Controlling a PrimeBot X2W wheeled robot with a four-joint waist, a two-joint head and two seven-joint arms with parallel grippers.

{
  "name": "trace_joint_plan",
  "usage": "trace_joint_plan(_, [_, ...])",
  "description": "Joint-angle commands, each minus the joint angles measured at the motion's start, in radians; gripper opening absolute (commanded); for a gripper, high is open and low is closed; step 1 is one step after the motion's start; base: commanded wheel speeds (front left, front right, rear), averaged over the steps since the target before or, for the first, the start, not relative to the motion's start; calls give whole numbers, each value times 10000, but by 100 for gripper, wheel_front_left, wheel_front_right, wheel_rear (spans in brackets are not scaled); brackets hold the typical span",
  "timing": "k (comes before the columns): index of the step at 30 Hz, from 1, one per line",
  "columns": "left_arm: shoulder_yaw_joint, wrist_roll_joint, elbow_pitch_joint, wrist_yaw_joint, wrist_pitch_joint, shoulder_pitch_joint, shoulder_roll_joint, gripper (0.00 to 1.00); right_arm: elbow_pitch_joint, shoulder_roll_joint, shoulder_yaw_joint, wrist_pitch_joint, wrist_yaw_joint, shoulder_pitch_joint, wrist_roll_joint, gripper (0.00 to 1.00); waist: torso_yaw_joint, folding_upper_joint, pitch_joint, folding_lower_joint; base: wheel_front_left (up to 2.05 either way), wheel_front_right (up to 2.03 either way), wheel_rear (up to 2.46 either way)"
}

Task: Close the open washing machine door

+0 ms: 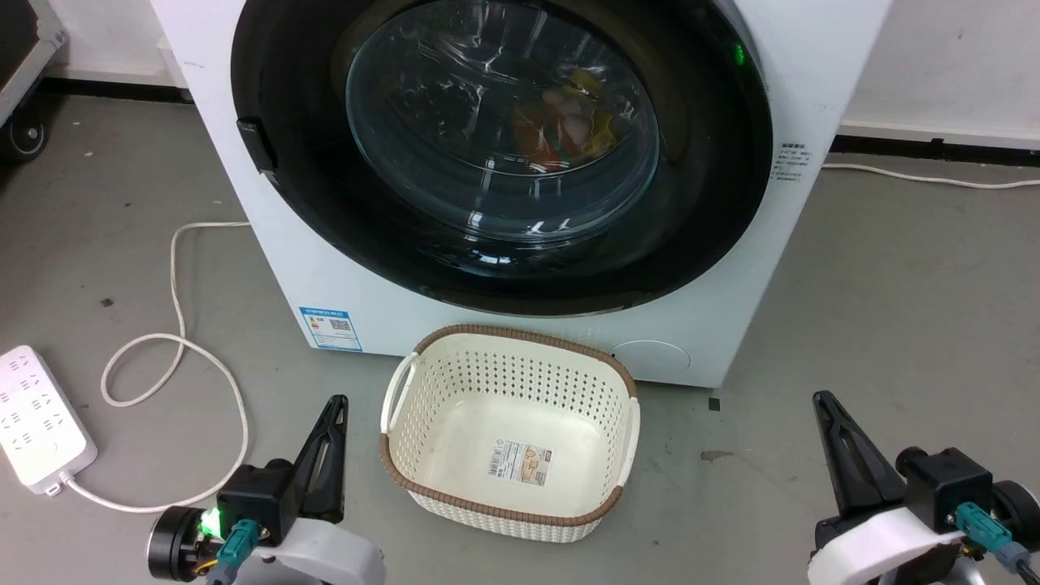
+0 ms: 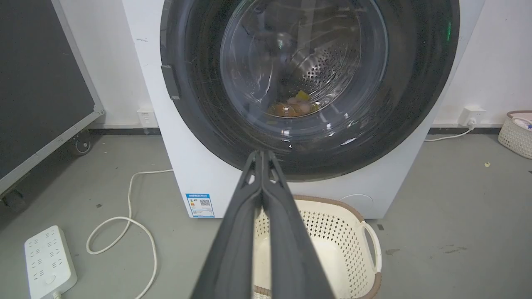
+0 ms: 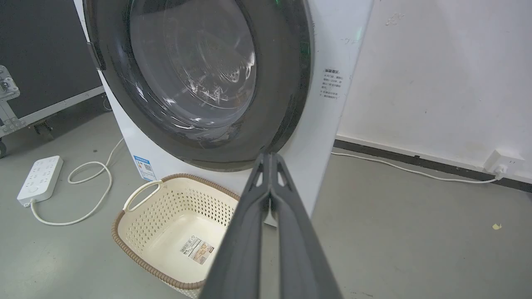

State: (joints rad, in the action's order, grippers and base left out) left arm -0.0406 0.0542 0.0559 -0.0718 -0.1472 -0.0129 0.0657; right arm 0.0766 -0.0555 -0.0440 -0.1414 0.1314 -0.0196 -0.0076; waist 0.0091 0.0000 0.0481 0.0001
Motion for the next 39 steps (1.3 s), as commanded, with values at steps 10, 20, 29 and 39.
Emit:
trace_joint_plan(10, [96, -149, -121, 161, 260, 68, -54, 0, -185, 28, 79, 235, -4, 102, 28, 0, -13, 0, -71, -1, 0, 0, 0])
trace_joint_plan(20, [148, -215, -195, 255, 465, 78, -71, 0, -283, 32, 140, 434, -5, 118, 36, 0, -26, 0, -140, -1, 0, 0, 0])
trace_joint_plan(29, [195, -275, -261, 339, 648, 87, -86, 0, -371, 36, 195, 612, -5, 132, 43, 0, -38, 0, -202, -1, 0, 0, 0])
trace_joint_plan(39, [247, -341, -335, 433, 851, 98, -103, 0, -468, 40, 255, 810, -6, 148, 51, 0, -51, 0, -271, -1, 0, 0, 0])
